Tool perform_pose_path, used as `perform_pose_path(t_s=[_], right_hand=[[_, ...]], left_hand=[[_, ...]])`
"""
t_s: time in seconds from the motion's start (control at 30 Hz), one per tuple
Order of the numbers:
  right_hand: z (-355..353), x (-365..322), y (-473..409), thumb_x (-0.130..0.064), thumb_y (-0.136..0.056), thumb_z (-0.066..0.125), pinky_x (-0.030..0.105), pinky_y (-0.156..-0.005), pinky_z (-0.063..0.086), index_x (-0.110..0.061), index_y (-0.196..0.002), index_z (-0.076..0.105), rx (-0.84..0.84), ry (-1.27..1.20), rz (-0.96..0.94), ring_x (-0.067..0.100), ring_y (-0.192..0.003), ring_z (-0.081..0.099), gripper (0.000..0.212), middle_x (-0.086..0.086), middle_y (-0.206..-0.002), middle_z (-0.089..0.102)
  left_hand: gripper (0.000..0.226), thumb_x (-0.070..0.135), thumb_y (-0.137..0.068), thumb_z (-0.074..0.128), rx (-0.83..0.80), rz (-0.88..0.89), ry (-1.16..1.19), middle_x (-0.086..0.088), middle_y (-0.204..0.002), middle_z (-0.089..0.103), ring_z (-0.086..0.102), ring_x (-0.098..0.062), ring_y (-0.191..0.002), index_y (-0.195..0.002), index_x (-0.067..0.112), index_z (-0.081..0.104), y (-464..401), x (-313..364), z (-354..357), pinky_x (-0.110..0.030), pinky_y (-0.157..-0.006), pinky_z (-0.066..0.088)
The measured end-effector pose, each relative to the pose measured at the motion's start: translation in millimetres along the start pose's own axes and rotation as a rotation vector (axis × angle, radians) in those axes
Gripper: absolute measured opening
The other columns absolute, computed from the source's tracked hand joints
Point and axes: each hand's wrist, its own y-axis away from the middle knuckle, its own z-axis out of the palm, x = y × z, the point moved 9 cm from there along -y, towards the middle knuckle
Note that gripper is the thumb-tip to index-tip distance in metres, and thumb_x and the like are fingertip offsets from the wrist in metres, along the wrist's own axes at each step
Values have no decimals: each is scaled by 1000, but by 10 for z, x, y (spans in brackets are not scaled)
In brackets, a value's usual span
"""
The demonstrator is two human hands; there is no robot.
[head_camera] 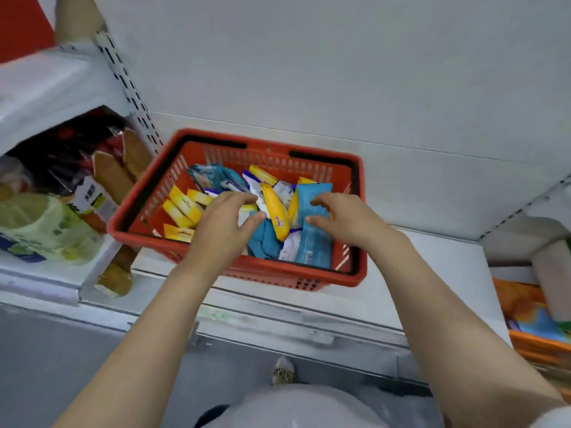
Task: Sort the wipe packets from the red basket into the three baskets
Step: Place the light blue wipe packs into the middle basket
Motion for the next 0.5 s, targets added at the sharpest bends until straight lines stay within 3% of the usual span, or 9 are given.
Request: perform_pose_path(t_s=[0.13, 0.23, 0.3, 0.4, 0.5], right_hand=[[453, 25, -438, -43, -84, 69, 34, -97, 48, -17, -132, 56, -293, 232, 84, 29, -120, 56, 57, 10, -133, 59], [628, 120, -499, -37, -76, 78, 37, -93, 52, -18, -125, 60, -360, 321, 112, 30, -113, 60, 56, 8, -126, 63], [539, 102, -487, -38, -76, 80, 35, -87, 51, -19, -118, 64, -290, 279, 91, 27, -109, 61, 49, 5, -118, 66], [176, -27, -416, -38, -75, 81, 33, -76, 49, -20, -101, 70, -46, 154, 47, 23, -94, 63, 33, 0, -98, 70], [-302, -70, -258, -32, -75, 82, 29, -71, 48, -23, -91, 70, 303, -203, 95, 15, -77, 61, 22, -8, -84, 66]], left_hand=[[43, 38, -92, 66, -115, -11, 60, -3, -128, 62, 55, -21, -121, -129, 17, 62, -343, -139, 208, -35, -100, 42], [45, 41, -91, 66, -189, 14, 104, -2, -130, 62, 56, -20, -120, -131, 18, 62, -588, -112, 321, -36, -98, 44], [46, 43, -91, 65, -263, 24, 181, 1, -132, 62, 56, -16, -123, -131, 20, 61, -722, -65, 423, -34, -101, 44], [44, 43, -91, 65, -386, -13, 345, 5, -127, 64, 58, -8, -116, -131, 23, 61, -871, -26, 556, -31, -102, 47], [39, 46, -95, 57, -412, -19, 428, 12, -119, 63, 58, -4, -109, -128, 26, 62, -1018, 20, 559, -16, -87, 45]])
